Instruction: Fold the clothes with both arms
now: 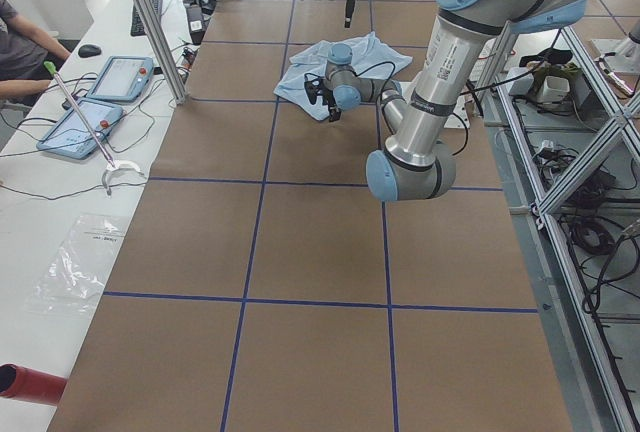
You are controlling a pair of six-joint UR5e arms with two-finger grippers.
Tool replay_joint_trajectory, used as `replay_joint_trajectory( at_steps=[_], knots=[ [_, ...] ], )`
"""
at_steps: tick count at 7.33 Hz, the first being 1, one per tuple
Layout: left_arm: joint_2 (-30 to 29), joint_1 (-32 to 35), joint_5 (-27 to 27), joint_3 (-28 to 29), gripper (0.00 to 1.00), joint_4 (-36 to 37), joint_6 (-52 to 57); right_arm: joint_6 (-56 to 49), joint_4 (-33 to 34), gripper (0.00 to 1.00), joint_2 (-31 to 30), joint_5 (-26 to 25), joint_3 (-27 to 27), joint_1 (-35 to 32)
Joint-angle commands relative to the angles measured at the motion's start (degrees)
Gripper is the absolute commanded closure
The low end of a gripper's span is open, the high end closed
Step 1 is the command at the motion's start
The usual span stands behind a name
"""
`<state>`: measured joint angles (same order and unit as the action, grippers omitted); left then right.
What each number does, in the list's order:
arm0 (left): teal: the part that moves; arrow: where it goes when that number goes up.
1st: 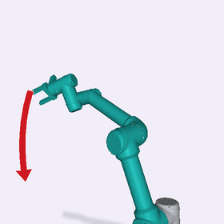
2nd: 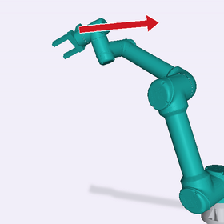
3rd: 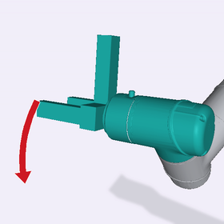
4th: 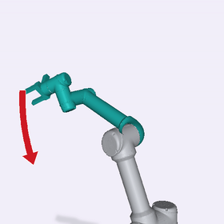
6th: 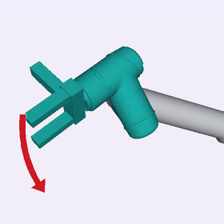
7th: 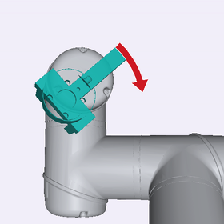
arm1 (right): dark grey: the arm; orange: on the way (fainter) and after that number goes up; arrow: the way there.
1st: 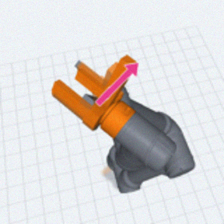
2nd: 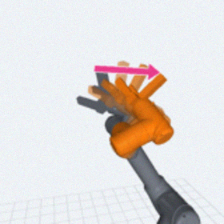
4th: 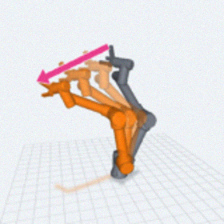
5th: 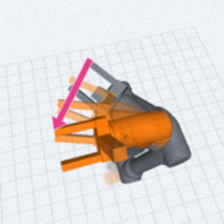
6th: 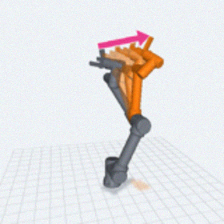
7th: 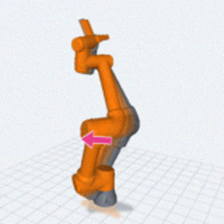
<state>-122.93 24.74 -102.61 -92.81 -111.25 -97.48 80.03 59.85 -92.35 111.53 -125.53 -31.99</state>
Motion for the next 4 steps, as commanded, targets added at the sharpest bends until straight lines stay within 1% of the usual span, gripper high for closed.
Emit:
replay_joint_trajectory(
  at_steps=[1, 3, 4],
  knots=[
    [-0.12, -0.04, 0.05, 0.17, 0.22, -0.02, 0.01, -0.05, 0.00, 0.00, 0.41, 0.00, 0.47, -0.09],
    [-0.21, -0.04, 0.31, 0.26, 0.53, -0.11, -0.08, 0.03, 0.00, 0.00, 0.41, 0.00, 0.82, -0.09],
    [-0.38, -0.13, 0.31, 0.61, 0.53, -0.11, -0.08, 0.04, 0.00, 0.00, 0.41, -0.09, 0.90, -0.18]
  ],
)
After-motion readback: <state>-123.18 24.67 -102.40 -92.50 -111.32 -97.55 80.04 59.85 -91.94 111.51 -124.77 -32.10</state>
